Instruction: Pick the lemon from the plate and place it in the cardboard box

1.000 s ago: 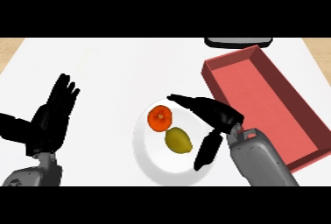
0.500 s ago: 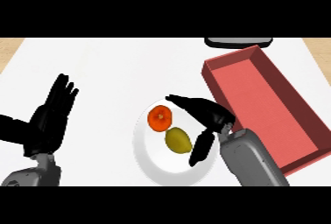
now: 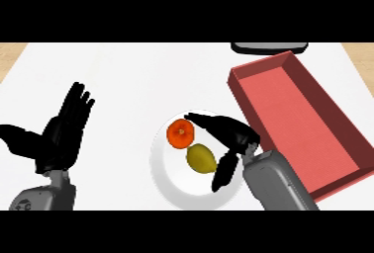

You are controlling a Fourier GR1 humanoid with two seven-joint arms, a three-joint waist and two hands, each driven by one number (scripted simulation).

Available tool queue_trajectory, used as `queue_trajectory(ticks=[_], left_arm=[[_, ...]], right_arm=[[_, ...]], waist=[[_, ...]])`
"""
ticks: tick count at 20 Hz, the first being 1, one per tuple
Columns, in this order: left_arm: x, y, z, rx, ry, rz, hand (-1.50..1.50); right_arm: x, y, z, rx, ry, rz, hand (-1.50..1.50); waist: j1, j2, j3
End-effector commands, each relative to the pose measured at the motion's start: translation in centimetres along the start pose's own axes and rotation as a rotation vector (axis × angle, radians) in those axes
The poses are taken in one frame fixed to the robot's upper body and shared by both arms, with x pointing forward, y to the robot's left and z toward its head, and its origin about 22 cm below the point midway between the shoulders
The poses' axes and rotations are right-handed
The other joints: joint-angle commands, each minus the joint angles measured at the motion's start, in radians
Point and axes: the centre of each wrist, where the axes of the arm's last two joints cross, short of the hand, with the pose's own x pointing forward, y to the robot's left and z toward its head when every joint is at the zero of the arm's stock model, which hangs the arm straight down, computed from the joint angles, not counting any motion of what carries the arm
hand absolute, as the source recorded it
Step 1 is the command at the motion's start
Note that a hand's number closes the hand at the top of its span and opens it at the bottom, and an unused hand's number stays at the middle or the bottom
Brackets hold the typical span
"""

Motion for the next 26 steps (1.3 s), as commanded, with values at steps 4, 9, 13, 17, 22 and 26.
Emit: queue_trajectory(ticks=[4,9,13,17,22,26], left_arm=[[-0.4,1.1,-0.5,-0.005,-0.018,-0.007,0.00],[-0.7,0.2,-1.0,0.000,0.011,0.013,0.00],[-0.9,0.6,-1.1,0.007,-0.012,0.009,0.00],[-0.1,2.0,0.8,-0.007,0.015,-0.005,0.00],[1.2,0.0,0.6,0.005,0.005,-0.009,0.00],[-0.6,1.3,-0.3,0.003,0.017,-0.005,0.00]], right_arm=[[0.3,1.4,-1.7,0.030,0.032,0.010,-1.50],[0.6,2.4,-1.1,0.029,0.016,0.007,-1.50],[0.2,2.1,-1.3,0.032,0.014,0.029,-1.50],[-1.6,2.1,-1.9,0.029,-0.001,0.028,-1.50],[-0.6,6.1,-1.6,0.008,-0.009,0.054,1.50],[-1.0,2.2,-1.3,-0.009,-0.071,0.162,1.50]], waist=[[0.001,0.001,0.000],[-0.001,0.000,0.000],[-0.001,0.000,0.000],[0.002,0.000,0.000],[0.001,-0.001,0.000],[-0.001,0.000,0.000]])
